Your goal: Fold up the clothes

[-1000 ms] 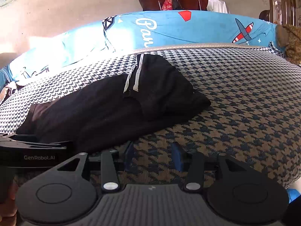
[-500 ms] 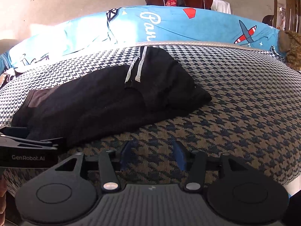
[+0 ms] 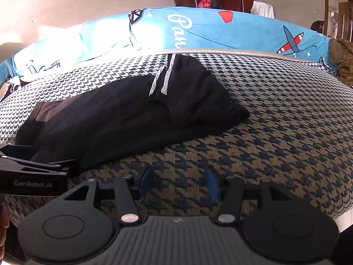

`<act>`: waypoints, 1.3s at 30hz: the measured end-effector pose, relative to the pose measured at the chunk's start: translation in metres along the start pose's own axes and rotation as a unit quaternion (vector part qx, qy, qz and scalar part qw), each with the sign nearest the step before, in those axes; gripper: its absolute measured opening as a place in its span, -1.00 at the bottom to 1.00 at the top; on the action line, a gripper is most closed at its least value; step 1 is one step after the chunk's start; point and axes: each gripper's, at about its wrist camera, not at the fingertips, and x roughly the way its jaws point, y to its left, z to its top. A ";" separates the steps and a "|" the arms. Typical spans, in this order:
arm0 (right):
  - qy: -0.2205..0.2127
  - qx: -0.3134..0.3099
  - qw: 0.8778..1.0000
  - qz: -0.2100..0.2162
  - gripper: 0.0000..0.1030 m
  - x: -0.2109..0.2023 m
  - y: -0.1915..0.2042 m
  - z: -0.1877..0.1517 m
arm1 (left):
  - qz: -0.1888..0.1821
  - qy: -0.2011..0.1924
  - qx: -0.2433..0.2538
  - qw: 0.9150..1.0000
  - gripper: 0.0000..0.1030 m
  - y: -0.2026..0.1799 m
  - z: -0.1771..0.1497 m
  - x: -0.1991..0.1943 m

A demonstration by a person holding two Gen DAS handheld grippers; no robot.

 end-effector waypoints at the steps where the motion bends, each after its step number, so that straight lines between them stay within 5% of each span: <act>1: 0.000 -0.001 1.000 0.000 0.05 0.000 0.000 0.000 | 0.000 -0.001 0.001 1.000 1.00 0.000 0.000 0.000; 39: -0.008 -0.007 1.000 -0.002 0.16 0.000 0.000 -0.003 | -0.005 -0.012 0.004 1.000 1.00 0.004 -0.005 -0.008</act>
